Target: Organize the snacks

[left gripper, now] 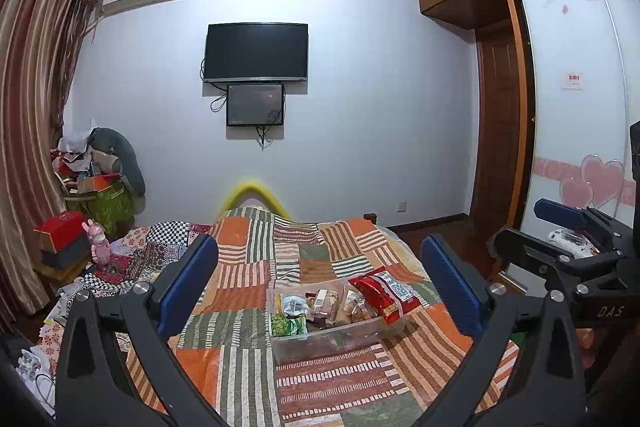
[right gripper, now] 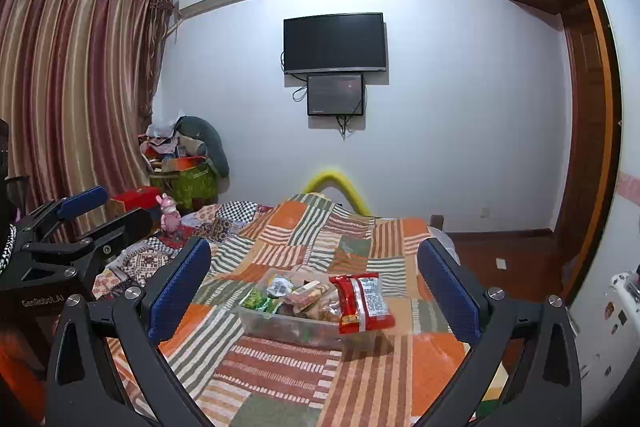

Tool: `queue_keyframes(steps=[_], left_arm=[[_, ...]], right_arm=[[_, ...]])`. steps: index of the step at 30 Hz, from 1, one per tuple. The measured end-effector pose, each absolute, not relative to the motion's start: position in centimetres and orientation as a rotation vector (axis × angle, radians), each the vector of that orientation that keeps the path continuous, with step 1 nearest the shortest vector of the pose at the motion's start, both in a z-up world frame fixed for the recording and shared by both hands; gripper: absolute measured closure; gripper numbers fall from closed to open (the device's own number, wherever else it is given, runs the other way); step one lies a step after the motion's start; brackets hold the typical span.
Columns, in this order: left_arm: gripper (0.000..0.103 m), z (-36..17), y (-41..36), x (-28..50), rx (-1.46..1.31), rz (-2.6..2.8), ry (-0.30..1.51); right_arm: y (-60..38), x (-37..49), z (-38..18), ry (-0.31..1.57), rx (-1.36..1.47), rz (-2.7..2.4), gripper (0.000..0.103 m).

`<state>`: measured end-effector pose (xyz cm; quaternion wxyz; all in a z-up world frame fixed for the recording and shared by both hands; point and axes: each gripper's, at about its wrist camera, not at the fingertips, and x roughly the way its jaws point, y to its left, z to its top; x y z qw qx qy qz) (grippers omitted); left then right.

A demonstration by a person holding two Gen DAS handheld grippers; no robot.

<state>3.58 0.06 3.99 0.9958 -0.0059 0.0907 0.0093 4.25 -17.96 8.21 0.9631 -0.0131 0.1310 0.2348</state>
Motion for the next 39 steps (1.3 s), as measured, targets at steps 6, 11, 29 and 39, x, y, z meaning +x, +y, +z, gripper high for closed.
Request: queue_keyframes(steps=[6,11,29,39], left_arm=[[0.0,3.9,0.0,3.6,-0.017,0.019,0.185],[0.0,3.7,0.0,3.7,-0.021,0.021,0.185],[0.0,3.3,0.3,4.2,-0.036,0.021,0.196],[0.0,2.9,0.3,4.6,-0.047,0.017,0.213]], right_arm=[[-18.1,4.2,8.0,0.269,-0.023,0.472,0.0],[-18.2,4.2,7.8,0.269,-0.024,0.468,0.0],[-18.2,4.3,7.6,0.281,-0.025,0.465,0.0],[-18.5,4.5,7.4,0.286,-0.005,0.454,0.0]])
